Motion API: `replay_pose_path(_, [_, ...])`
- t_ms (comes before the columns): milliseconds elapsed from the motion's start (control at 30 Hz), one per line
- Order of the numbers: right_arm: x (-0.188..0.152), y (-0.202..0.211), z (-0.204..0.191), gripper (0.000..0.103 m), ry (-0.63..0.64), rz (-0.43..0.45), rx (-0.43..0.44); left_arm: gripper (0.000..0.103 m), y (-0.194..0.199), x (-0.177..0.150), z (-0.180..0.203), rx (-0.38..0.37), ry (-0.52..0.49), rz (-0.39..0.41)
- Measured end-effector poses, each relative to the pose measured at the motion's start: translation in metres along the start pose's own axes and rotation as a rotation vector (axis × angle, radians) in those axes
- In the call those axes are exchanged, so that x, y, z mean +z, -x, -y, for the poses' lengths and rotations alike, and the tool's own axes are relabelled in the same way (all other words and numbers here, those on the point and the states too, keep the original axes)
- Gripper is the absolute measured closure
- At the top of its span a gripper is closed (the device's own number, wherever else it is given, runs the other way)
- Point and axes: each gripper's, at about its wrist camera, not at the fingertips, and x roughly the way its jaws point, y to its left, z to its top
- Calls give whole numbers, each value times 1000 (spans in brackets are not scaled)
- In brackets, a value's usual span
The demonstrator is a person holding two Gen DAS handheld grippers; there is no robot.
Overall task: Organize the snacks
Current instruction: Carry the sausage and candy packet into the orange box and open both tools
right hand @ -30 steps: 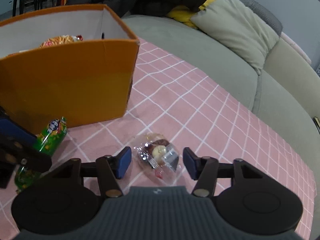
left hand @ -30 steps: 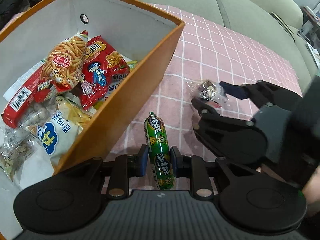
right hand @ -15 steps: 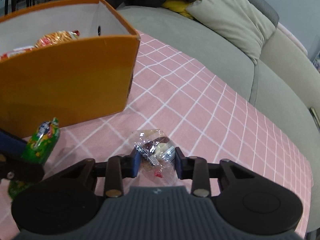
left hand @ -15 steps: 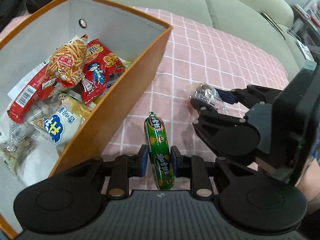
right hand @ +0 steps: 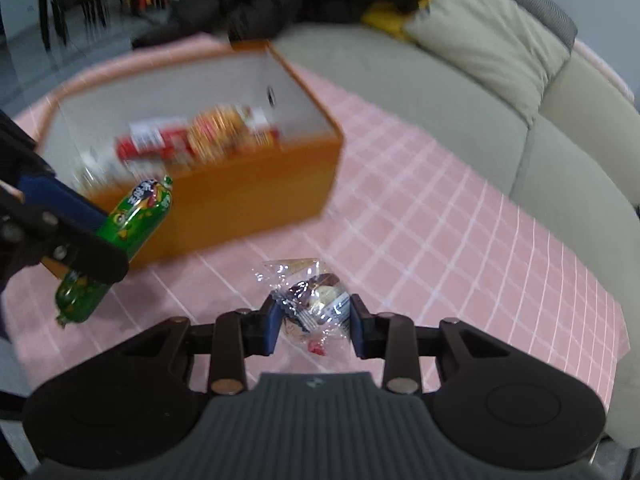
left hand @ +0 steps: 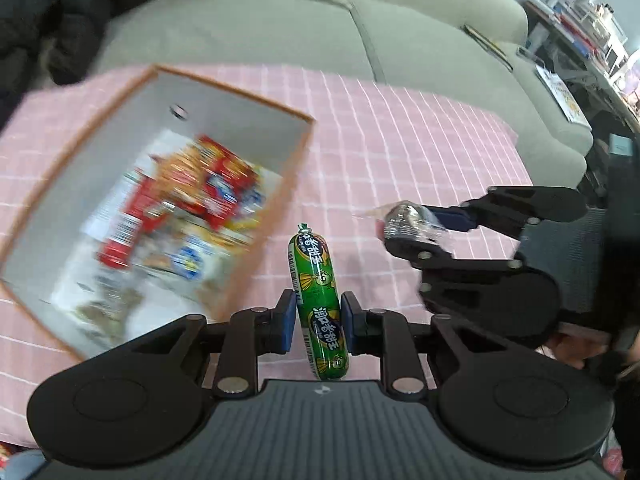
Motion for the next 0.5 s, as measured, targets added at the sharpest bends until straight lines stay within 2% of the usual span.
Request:
replay_pose_path(133, [31,24,-23,71,40,60,61,77,31,8,-26,50,-10,22])
replay_pose_path(267, [61,36,-53,71,99,85,108,77,47,15,-47,84,-50,-2])
replay_pose_path(400, [91,28,-81,72,156,60,153,77,42,23,-70,67,-66,-72])
replay_pose_path(500, [110,13,-96,72,191,8,202,77,27,25,-93,57,-33,-134])
